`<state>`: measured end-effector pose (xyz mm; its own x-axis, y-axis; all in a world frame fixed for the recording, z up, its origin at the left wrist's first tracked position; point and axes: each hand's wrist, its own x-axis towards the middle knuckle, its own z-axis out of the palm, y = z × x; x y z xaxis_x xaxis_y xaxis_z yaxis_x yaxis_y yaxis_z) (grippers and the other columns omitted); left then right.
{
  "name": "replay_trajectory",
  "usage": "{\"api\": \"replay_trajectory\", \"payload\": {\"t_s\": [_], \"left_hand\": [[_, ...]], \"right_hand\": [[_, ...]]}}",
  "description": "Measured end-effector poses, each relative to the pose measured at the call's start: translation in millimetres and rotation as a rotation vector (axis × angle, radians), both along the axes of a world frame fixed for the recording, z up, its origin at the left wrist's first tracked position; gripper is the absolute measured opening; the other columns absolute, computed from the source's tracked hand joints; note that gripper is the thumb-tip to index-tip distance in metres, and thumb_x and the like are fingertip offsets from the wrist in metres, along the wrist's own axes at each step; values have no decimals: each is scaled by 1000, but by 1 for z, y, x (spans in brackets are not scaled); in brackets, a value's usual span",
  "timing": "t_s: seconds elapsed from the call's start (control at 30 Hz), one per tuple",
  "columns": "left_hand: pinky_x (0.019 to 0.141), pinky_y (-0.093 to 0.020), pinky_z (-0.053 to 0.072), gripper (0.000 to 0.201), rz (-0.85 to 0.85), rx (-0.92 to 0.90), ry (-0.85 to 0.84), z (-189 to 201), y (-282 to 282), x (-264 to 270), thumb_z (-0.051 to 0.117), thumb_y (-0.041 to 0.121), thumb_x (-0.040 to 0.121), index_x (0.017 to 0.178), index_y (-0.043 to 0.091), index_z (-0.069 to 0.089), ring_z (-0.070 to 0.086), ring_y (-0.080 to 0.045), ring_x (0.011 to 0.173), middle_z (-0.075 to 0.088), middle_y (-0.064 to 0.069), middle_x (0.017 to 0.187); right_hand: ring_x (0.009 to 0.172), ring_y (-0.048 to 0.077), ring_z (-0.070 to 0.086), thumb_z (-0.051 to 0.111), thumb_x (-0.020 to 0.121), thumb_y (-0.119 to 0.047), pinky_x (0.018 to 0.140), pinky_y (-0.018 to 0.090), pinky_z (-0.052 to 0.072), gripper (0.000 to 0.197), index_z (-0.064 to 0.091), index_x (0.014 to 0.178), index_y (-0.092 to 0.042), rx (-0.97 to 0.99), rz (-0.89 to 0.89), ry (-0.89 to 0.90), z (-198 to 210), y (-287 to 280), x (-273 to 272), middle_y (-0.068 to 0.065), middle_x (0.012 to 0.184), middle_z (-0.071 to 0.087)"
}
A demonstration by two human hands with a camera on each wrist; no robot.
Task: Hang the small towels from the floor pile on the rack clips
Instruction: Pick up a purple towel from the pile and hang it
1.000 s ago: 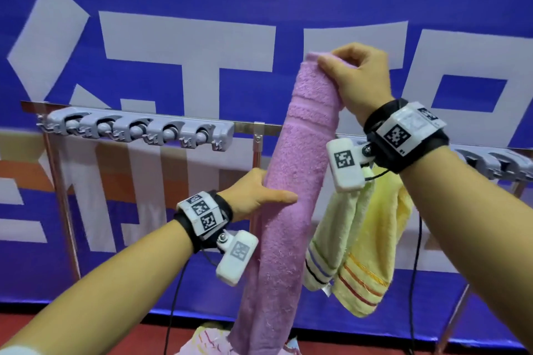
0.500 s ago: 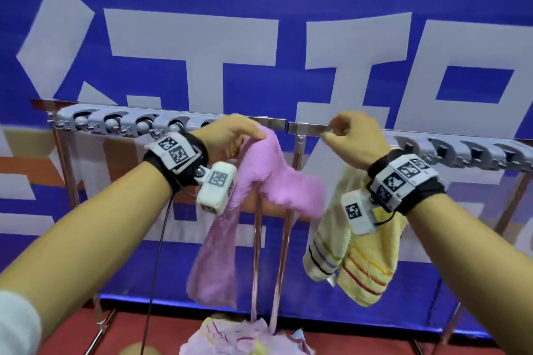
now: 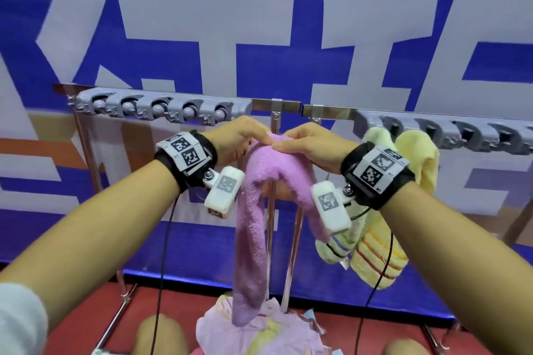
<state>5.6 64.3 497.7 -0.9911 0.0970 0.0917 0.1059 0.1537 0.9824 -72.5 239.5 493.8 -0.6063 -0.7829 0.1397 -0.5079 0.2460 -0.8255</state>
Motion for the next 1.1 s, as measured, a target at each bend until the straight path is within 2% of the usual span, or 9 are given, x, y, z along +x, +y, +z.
{"api": "replay_trajectory", "payload": {"t_s": [0.13,0.27,0.4,0.5,0.57,0.63,0.7,0.87,1.1], "left_hand": [[46,-20,40,25,-16,13,-10,-13,-6,-2,59,15,76,52,13,64,52,-9,42,56,4,49],[52,-21,49,11,-106,108,-25,-26,-16,-2,67,15,74,68,7,71,63,-15,51,67,-4,61],[55,-23,51,28,-74,243,8,-29,-19,-7,75,15,64,78,0,57,63,-18,55,64,-6,64],[56,-21,51,31,-118,347,71,-21,-13,-6,78,11,65,84,-1,56,64,-16,57,66,-4,65],[58,-22,52,15,-122,378,111,-13,-3,-5,65,9,76,87,-1,68,66,-17,60,70,-6,69],[61,-23,53,24,-111,366,121,-8,8,-7,52,7,83,88,5,75,67,-17,64,72,-6,73],[65,-25,53,24,-120,316,120,-4,23,-9,51,7,86,87,7,75,66,-17,68,71,-5,74],[65,-26,52,11,-60,199,72,1,43,-20,61,5,82,92,1,66,64,-20,67,68,-9,76],[38,-14,33,23,86,22,35,-12,25,-27,65,0,87,78,15,51,49,-5,43,56,4,56]], "right_hand": [[58,13,57,61,95,-17,56,24,47,23,65,74,-7,-171,18,-142,5,12,0,4,69,64],[67,16,60,57,92,-13,62,25,51,20,59,99,5,-390,-46,-263,10,32,-7,12,80,60],[68,18,57,55,87,-13,66,31,45,13,59,90,-1,-463,-166,-348,7,57,-19,6,75,60],[66,19,53,57,82,-12,62,31,42,7,55,80,-6,-450,-230,-371,-5,71,-25,4,71,53],[57,17,50,53,85,-8,54,26,41,23,52,63,-12,-453,-248,-405,-12,74,-26,1,61,49],[52,15,48,54,84,-12,52,26,35,28,54,56,-17,-430,-265,-402,-15,71,-25,-2,56,48],[55,14,45,61,73,-25,54,27,29,9,61,67,-18,-348,-221,-348,-15,62,-20,-2,60,49],[68,15,49,56,67,-32,64,29,37,45,59,110,-18,-230,-81,-365,-12,37,-6,5,83,54],[65,19,49,69,75,-32,62,28,41,34,71,89,-2,-115,-59,-287,-12,27,-12,12,77,54]]}}
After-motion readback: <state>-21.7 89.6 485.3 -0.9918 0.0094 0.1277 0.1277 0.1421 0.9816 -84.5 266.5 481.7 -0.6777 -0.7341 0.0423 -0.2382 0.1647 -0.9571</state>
